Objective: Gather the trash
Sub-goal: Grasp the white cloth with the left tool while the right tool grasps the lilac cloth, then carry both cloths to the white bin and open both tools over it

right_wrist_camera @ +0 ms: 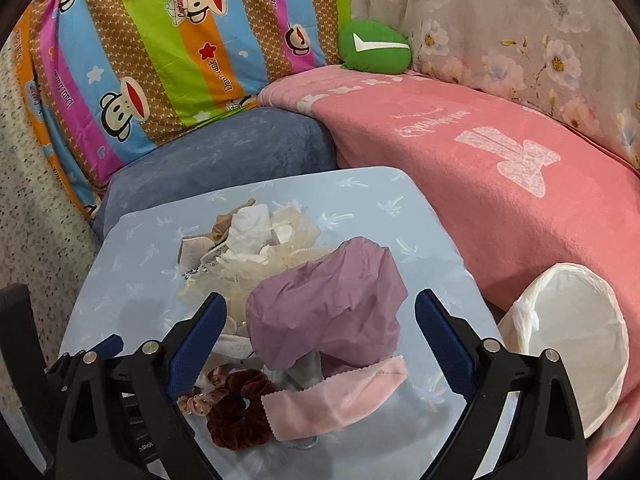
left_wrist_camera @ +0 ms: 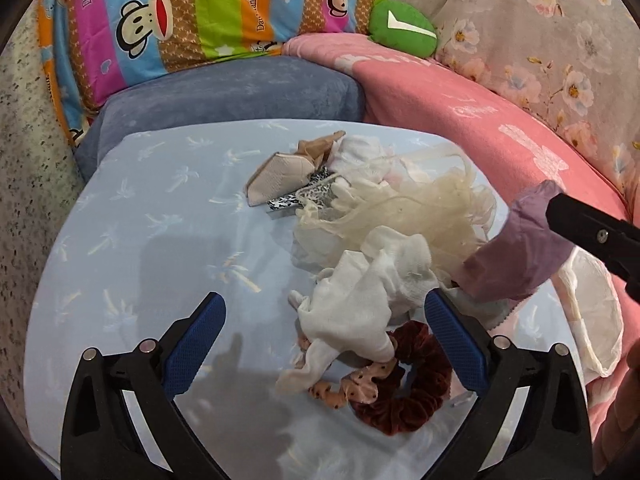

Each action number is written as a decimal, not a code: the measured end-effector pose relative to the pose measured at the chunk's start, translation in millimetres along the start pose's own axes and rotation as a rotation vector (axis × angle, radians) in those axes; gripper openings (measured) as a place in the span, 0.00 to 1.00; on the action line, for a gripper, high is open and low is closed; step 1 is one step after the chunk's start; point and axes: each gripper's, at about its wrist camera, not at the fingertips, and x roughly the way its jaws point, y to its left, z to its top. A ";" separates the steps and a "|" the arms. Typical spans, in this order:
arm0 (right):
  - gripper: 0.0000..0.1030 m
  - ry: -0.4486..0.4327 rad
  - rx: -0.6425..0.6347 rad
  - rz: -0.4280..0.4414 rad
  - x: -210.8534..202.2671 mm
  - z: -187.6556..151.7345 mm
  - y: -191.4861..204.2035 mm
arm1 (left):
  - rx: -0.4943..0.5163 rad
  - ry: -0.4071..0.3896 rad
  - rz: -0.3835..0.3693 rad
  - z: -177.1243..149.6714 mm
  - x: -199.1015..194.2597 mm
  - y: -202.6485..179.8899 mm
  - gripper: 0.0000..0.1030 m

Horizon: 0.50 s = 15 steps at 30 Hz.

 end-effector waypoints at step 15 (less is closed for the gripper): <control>0.04 0.006 0.039 0.080 -9.1 -2.3 -18.3 | 0.040 0.029 -0.089 8.5 -7.2 -19.8 0.09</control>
